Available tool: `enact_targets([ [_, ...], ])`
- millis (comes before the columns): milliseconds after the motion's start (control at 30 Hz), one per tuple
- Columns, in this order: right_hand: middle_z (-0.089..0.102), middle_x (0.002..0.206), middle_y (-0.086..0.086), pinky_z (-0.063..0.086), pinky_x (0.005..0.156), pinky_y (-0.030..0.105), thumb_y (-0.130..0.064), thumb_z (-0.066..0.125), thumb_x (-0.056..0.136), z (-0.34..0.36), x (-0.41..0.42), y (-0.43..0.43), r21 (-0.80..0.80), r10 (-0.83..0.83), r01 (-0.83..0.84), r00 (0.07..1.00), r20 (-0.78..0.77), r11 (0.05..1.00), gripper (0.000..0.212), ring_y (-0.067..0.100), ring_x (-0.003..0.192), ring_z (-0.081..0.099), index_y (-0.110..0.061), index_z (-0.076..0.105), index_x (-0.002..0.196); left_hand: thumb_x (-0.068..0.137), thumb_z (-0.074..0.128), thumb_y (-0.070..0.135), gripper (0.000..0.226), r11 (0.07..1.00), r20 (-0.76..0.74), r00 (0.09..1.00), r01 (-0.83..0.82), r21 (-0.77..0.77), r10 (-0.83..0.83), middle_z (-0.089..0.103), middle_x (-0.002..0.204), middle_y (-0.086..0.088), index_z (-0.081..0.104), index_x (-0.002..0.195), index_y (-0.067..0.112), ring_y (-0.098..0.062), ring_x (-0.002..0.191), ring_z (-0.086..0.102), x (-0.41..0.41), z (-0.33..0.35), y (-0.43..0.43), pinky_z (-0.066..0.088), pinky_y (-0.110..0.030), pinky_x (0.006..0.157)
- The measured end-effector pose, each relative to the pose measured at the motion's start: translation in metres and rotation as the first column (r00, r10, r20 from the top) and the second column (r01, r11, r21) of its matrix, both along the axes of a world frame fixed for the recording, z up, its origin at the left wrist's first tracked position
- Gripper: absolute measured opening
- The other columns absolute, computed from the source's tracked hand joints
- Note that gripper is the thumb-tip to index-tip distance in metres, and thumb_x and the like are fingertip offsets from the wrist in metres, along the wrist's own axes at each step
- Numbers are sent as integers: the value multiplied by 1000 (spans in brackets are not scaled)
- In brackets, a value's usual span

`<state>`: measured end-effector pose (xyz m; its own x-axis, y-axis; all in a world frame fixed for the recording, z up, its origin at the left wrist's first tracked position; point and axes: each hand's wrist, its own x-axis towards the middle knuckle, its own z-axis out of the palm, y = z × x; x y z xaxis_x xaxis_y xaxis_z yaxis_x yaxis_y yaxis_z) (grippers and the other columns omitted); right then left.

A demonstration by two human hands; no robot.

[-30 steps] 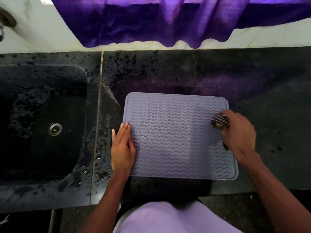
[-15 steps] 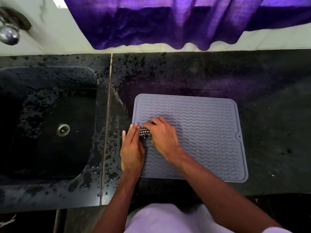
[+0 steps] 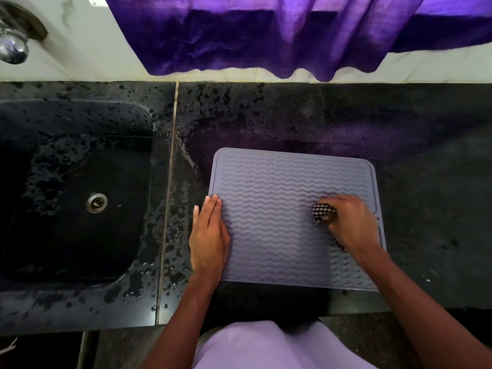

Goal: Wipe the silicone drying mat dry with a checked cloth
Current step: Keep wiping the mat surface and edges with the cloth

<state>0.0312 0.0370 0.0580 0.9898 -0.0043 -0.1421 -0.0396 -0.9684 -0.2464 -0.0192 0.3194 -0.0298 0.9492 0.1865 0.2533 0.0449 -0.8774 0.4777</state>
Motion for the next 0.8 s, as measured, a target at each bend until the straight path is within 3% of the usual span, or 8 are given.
enact_targets([
  [167,70,99,1,52,71,35,-1,73,71,7,-3,3,33,-50,49,998,38,998,43,25,94,61,-25,70,107,105,42,23,46,992,-17,995,102,70,-101,54,148,-17,56,140,-3,-28,141,49,2,8,-7,32,-42,122],
  [333,69,107,-4,47,82,29,-3,74,73,5,3,82,254,142,-175,980,142,951,48,17,97,58,-27,67,115,104,39,24,49,980,-42,986,168,111,-164,52,151,-15,53,144,0,-27,141,48,3,6,-7,40,-43,117],
  [467,65,105,-3,55,77,39,-6,76,74,-9,0,135,155,292,-304,952,91,940,47,19,102,56,-27,66,115,102,43,19,48,985,-50,987,154,78,-151,51,151,-13,51,146,0,-25,141,48,3,3,-4,34,-36,120],
  [700,67,108,-5,55,83,38,-17,78,77,-9,4,87,168,196,-197,980,27,966,43,20,108,57,-31,67,116,104,44,19,46,986,-20,988,156,65,-155,53,150,-12,53,145,1,-23,139,50,3,4,-3,43,-41,115],
  [800,67,109,-5,50,85,36,-13,74,79,-6,1,51,135,131,-128,991,-14,983,41,20,109,56,-31,67,116,104,45,19,46,987,-13,988,154,49,-153,53,150,-11,53,145,1,-22,140,49,3,4,-3,44,-42,115],
])
